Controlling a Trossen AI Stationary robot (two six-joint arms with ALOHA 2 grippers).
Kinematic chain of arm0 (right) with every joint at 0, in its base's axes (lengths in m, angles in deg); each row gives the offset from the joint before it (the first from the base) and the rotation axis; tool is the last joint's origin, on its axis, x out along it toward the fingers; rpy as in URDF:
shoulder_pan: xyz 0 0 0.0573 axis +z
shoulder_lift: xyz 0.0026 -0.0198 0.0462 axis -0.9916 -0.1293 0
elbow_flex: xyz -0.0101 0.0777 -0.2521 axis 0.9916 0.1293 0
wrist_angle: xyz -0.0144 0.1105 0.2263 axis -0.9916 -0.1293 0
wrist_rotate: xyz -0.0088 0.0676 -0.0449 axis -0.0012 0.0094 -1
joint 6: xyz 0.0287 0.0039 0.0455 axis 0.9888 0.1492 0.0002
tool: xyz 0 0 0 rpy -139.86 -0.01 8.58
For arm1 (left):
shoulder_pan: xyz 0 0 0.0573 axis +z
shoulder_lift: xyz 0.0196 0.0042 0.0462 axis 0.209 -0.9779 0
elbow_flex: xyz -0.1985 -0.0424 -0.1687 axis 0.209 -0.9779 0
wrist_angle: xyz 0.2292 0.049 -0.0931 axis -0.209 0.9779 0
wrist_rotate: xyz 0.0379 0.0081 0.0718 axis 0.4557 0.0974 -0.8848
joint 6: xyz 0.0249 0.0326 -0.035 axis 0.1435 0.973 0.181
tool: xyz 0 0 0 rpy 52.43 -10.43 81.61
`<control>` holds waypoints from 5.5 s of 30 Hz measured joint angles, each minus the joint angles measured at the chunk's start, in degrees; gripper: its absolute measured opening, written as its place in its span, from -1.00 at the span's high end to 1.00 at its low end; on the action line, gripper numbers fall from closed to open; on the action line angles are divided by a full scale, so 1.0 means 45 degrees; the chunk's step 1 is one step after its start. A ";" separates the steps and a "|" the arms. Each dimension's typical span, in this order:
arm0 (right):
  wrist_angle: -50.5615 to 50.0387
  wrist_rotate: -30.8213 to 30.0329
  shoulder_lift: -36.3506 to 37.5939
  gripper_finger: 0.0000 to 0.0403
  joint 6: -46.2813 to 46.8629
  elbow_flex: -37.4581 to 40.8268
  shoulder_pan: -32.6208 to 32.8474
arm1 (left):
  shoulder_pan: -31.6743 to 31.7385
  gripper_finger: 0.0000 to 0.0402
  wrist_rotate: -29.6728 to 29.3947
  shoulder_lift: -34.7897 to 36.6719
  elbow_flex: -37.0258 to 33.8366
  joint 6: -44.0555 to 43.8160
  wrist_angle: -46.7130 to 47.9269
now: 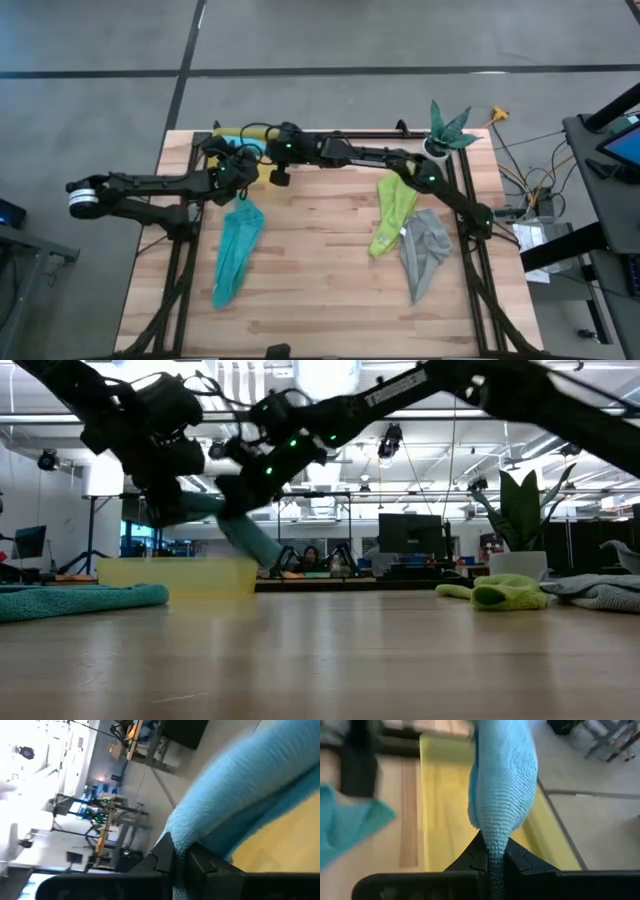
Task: Roll microfiber towels into tight, uniform cylinder then place into a basket
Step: Put the rolled right light blue towel into the yellow bin
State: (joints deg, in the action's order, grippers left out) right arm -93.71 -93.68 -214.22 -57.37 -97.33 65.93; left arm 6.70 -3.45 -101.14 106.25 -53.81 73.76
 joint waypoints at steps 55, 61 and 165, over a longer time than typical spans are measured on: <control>-0.0092 -0.0781 -0.1843 0.94 -0.0808 -0.1792 0.0351 | -0.0019 0.99 0.0556 0.2167 -0.0779 0.1307 0.1043; -0.0911 -0.0842 -0.1809 0.94 -0.0963 -0.1796 0.0226 | -0.0019 0.99 0.0787 0.1480 -0.0779 0.1287 0.0698; -0.6493 -0.2347 -0.0672 0.86 -0.5152 -0.1777 -0.1578 | -0.3317 0.15 0.1667 0.3752 0.0071 -0.3019 0.2201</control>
State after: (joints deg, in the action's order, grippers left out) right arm -122.93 -104.24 -217.25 -80.56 -105.33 58.83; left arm -8.23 4.05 -84.26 106.57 -67.39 83.66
